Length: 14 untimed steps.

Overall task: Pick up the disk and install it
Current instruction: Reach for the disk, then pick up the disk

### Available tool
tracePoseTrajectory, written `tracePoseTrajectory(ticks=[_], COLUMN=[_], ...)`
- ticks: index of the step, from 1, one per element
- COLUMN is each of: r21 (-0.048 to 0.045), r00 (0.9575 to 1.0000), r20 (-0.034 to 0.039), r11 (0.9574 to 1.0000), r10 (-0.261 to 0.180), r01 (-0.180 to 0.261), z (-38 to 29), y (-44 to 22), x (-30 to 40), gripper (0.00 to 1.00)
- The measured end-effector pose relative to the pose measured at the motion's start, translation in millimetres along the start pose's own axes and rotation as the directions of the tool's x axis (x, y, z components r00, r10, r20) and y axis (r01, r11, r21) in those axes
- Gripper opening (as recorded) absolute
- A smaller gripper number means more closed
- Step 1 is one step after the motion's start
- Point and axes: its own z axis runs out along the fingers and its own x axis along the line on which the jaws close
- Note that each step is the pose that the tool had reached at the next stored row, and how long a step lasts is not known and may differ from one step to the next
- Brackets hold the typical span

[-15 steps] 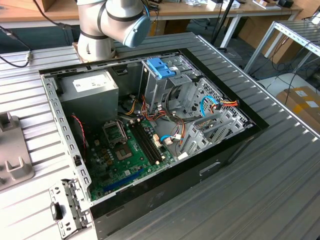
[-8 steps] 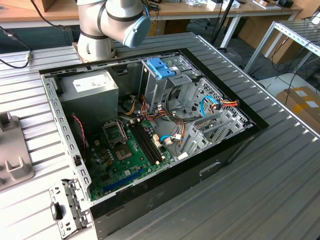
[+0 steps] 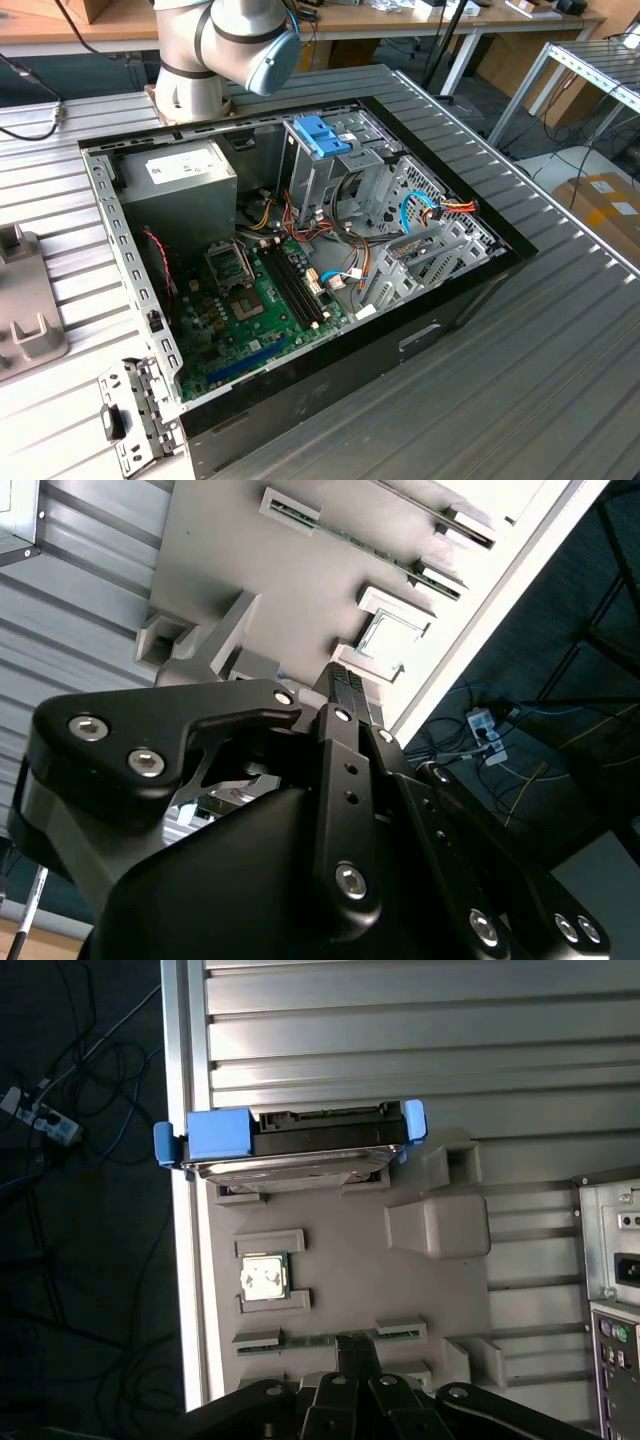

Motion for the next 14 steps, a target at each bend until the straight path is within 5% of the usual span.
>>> tracePoseTrajectory(ticks=[14], r21=[0.0001], r00=[1.0000], r20=[-0.0001], r11=[1.0000], r10=[-0.001], r01=[0.001], z=[2.4], y=[-0.1], x=[0.1], gripper=[0.10])
